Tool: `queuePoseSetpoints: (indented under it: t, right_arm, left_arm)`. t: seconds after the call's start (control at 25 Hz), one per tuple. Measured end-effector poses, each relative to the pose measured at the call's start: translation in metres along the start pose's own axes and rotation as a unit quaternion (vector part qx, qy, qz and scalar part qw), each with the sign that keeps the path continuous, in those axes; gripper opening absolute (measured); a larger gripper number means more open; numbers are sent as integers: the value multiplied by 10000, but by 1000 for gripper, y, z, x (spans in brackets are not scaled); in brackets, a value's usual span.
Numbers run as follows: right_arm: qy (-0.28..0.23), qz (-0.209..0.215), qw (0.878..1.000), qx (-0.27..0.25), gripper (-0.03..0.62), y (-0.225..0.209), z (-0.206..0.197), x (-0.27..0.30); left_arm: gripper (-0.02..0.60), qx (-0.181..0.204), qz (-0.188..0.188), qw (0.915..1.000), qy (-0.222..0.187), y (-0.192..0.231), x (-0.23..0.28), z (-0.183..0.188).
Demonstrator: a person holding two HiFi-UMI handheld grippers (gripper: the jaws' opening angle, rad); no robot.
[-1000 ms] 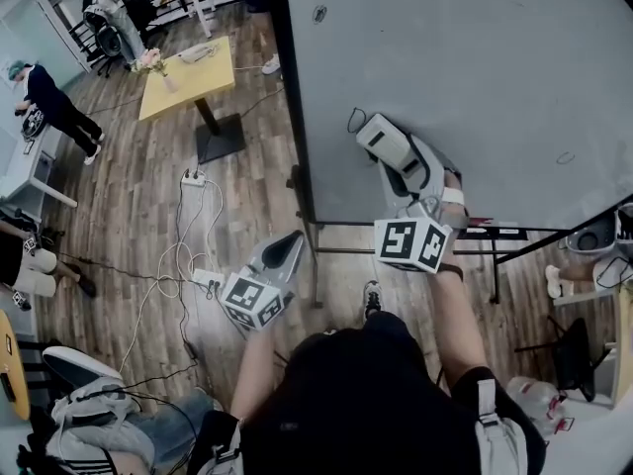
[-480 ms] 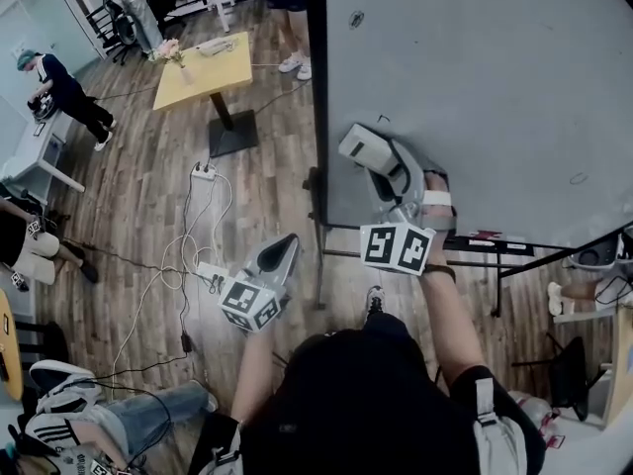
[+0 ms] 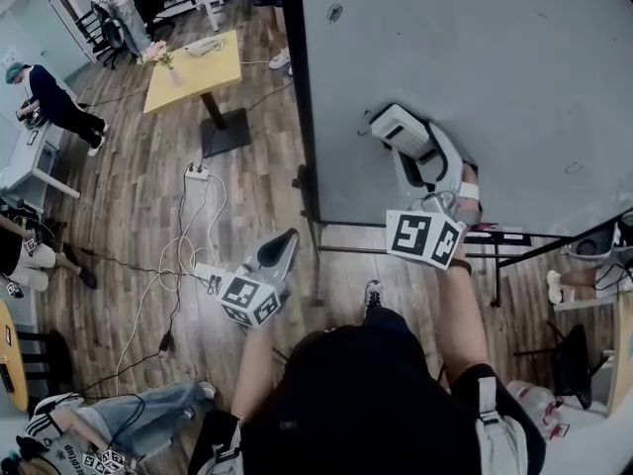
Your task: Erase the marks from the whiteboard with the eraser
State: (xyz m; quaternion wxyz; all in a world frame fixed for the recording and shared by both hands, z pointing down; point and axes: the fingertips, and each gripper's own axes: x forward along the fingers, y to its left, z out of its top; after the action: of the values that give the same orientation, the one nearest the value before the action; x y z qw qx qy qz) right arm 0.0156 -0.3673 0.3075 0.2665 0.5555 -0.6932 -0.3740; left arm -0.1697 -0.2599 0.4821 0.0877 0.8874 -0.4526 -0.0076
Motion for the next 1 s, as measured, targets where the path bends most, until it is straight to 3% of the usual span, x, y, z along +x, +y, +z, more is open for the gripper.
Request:
queuePoseSetpoints:
  t: [0.16,0.32,0.72,1.0]
  right_arm:
    - [72,-160,9998,108,256,-15,-8,-3]
    - [151,-189,9995,-216,253,-4,-8,-1]
    - [357,717,9897,-1190,253,97,-5,10]
    - [382,842,9882,-1220,252,99,-1,10]
  left_arm:
    - [15,2,-95,10000,12,-4,8,-2]
    - [15,5,-106,9999,3,-5,10,-2]
    - [15,-105,35,9999,82,9,-5,-13]
    - [15,-115,73,9999,69,10,-13,-13]
